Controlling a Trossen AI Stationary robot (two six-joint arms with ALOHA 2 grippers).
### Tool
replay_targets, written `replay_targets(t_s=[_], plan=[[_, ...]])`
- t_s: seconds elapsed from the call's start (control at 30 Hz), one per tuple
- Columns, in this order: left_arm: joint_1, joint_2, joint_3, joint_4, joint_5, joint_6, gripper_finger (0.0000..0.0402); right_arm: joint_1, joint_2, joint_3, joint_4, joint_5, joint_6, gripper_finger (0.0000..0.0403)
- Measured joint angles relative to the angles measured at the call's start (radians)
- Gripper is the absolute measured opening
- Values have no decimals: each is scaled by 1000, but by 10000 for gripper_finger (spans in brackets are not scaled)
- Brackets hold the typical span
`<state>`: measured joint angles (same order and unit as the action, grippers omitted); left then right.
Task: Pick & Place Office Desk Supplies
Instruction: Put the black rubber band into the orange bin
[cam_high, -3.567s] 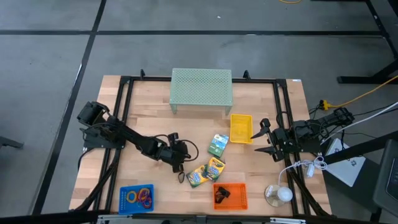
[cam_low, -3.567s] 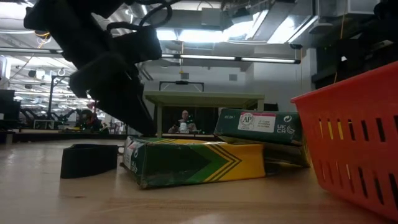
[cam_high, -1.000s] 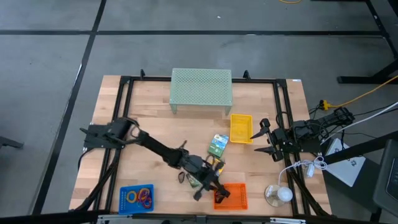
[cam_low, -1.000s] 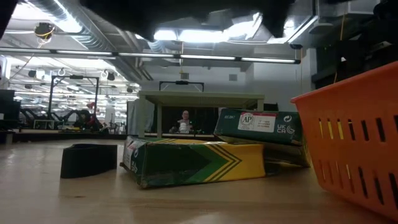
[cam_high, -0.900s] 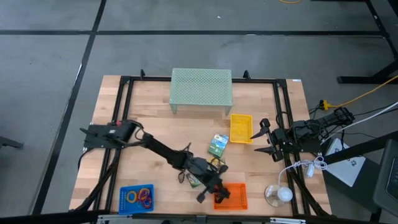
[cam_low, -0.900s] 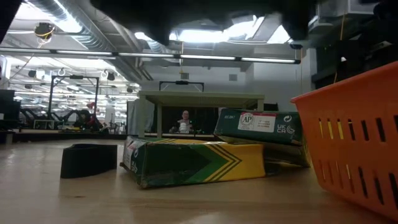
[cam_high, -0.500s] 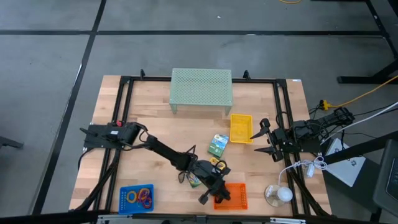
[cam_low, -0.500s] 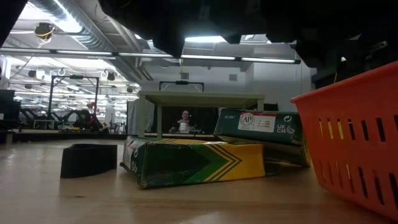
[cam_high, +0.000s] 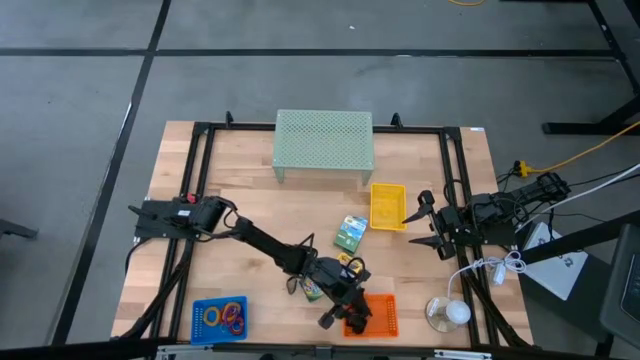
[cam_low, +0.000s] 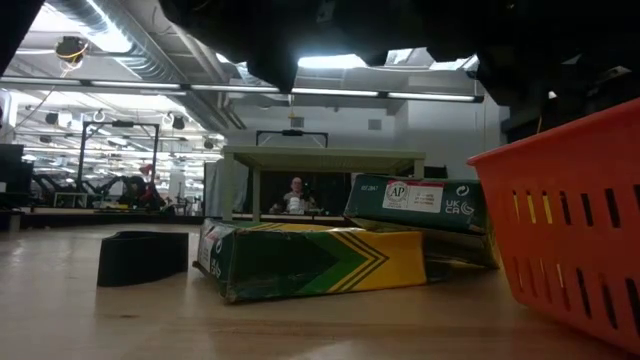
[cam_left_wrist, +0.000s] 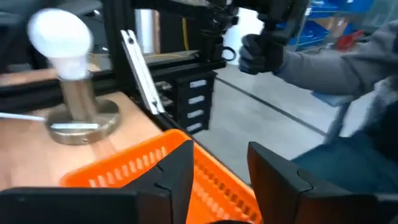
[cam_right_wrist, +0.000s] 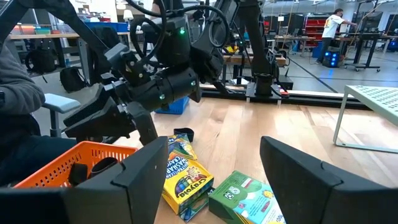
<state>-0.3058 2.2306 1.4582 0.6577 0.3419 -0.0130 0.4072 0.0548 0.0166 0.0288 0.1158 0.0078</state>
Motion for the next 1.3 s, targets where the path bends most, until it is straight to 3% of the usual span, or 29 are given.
replay_targets(t_s=[0.17,0.5,0.73,1.03,1.2,1.3], plan=[[13,-64,-1,-112,-216,113,161,0,0,0,0,0,0,256],[6,-232,0,-638,-564,151,162,0,0,0,1,0,7,256],[-15,-239,-38,-608,-590,195,164,0,0,0,0,0,7,255],[46,-253,-151,-512,-596,153,164,0,0,0,0,0,6,255],[69,-288,-227,-496,-616,58,164,0,0,0,0,0,6,255],[62,-328,-274,-498,-687,-5,164,0,0,0,0,-1,6,255]])
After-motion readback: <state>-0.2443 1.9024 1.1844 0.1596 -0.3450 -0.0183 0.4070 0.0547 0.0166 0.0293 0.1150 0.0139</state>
